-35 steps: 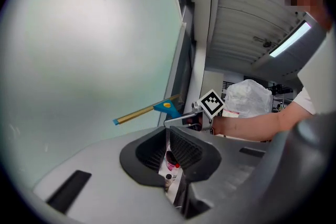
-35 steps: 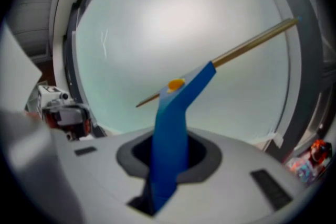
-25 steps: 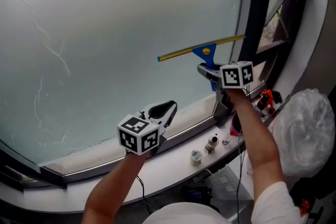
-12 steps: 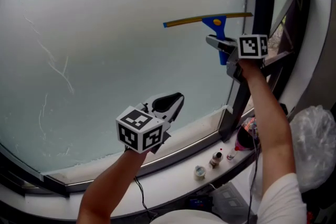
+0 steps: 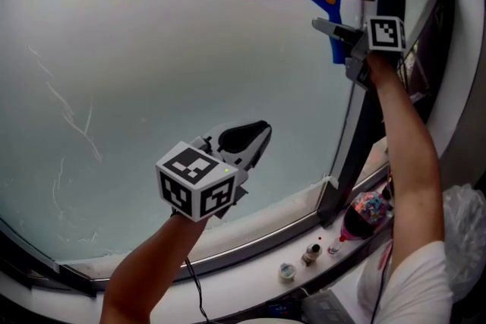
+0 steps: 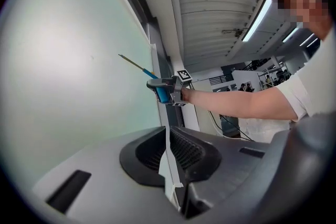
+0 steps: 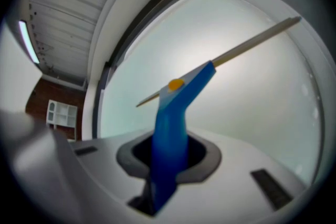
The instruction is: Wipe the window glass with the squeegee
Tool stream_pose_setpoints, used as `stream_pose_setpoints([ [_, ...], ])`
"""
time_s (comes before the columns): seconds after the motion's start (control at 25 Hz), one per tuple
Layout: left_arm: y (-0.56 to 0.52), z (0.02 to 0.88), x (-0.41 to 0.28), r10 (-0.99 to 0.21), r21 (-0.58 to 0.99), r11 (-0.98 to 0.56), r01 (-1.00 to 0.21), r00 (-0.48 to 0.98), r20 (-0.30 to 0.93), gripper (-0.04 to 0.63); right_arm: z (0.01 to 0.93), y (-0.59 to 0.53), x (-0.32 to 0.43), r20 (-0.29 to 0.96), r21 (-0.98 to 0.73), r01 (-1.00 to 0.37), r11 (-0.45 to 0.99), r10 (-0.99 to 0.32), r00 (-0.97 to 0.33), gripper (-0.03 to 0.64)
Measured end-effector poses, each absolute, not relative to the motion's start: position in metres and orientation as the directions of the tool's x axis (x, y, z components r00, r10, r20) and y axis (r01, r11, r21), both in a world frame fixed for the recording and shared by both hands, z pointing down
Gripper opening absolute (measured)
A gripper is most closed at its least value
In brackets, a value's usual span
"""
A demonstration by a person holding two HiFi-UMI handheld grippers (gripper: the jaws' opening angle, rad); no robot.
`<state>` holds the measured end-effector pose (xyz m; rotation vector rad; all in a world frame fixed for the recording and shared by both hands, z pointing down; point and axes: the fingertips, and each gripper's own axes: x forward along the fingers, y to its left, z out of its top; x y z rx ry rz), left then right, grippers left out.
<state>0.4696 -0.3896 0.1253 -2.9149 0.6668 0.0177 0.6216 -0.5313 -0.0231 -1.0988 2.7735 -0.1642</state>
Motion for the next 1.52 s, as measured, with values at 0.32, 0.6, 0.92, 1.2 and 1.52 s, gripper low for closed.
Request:
stream_pose_setpoints([
  [0.32, -0.41, 0.087, 0.491, -0.443, -0.189, -0.873, -0.449, 0.893, -0.077, 0.048, -0.086, -0.55, 0.64, -0.128, -0.102, -0.659, 0.746, -0.666, -0.735, 0.084],
  [0.6, -0.413, 0.077, 0.517, -0.441, -0.226, -0.865, -0.448, 0.894, -0.085, 0.048, -0.108, -0.554, 0.64, -0.127, -0.069, -0.61, 0.79, -0.613, -0.78, 0.084],
  [0.92, -0.425, 0.098, 0.532, -0.434, -0.222, -0.873, -0.434, 0.9, -0.049, 0.048, -0.105, -0.564, 0.66, -0.148, -0.051, -0.597, 0.801, -0.597, -0.788, 0.084],
  [1.2, -0.429, 0.102, 0.534, -0.413, -0.208, -0.887, -0.412, 0.91, -0.04, 0.048, -0.111, -0.57, 0.653, -0.124, -0.04, -0.573, 0.819, -0.573, -0.81, 0.084],
  [1.52, -0.433, 0.108, 0.54, -0.399, -0.179, -0.9, -0.398, 0.916, -0.037, 0.048, -0.096, -0.567, 0.656, -0.095, -0.01, -0.553, 0.833, -0.552, -0.829, 0.084],
])
